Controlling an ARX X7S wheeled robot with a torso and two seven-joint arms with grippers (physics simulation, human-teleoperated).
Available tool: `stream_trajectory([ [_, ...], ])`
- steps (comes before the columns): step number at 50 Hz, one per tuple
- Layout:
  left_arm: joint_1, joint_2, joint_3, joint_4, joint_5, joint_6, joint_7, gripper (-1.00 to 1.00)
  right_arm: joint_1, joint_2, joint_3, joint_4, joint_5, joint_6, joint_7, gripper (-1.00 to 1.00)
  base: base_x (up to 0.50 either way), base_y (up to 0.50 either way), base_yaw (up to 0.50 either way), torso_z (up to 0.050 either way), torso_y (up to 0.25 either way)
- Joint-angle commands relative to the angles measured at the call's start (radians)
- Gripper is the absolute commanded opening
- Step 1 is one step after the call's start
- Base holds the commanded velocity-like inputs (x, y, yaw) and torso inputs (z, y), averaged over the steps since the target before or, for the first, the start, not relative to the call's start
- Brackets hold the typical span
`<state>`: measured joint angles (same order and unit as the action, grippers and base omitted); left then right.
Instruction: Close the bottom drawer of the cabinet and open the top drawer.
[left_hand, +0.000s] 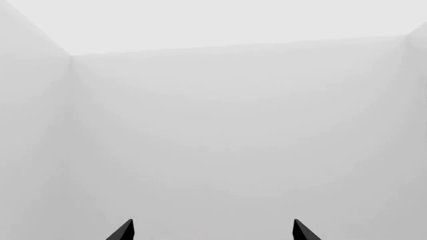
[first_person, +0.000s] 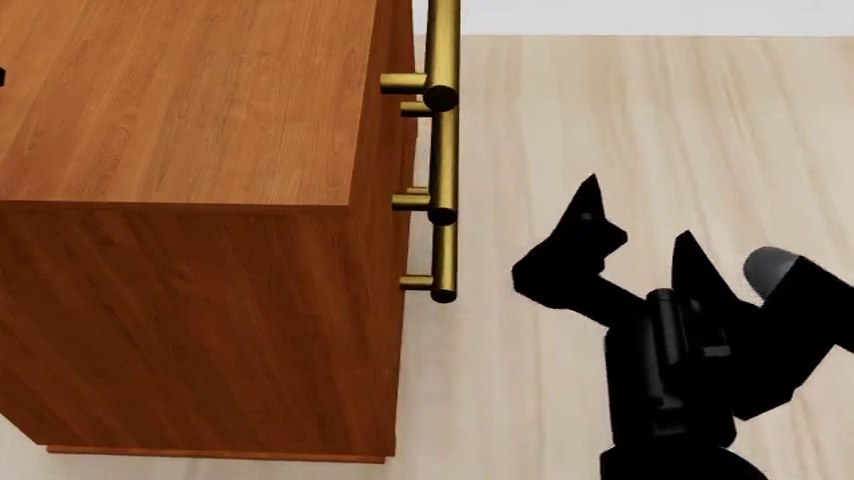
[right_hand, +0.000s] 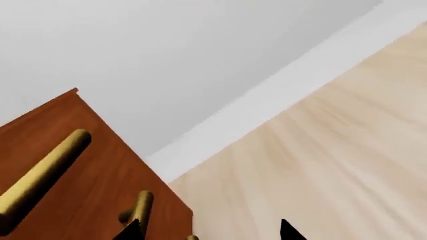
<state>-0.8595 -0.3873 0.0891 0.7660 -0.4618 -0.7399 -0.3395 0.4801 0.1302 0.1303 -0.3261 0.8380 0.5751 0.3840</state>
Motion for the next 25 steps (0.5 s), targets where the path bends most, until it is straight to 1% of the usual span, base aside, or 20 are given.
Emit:
stream_trajectory([
  [1,-0.008,-0.004,0.005,-0.001,-0.004,-0.002,-0.003,1.0,0.083,-0.064,0.102,-0.022,0.222,0.048,0.122,1.0,0.0,0.0,0.0,0.0,0.0],
  [3,-0.01,-0.004,0.008,-0.004,-0.002,0.0,-0.003,1.0,0.086,-0.061,0.096,-0.035,0.22,0.048,0.134,1.0,0.0,0.0,0.0,0.0,0.0],
  [13,-0.013,-0.004,0.014,-0.004,-0.003,-0.001,-0.006,1.0,0.092,-0.092,0.135,-0.098,0.39,0.048,0.238,1.0,0.0,0.0,0.0,0.0,0.0],
  [20,-0.017,-0.005,0.014,-0.004,-0.007,-0.002,-0.009,1.0,0.1,-0.101,0.135,-0.14,0.493,0.039,0.323,1.0,0.0,0.0,0.0,0.0,0.0],
  [25,-0.012,-0.007,0.014,-0.005,-0.006,0.003,-0.011,1.0,0.097,-0.107,0.118,-0.151,0.573,0.023,0.357,1.0,0.0,0.0,0.0,0.0,0.0],
])
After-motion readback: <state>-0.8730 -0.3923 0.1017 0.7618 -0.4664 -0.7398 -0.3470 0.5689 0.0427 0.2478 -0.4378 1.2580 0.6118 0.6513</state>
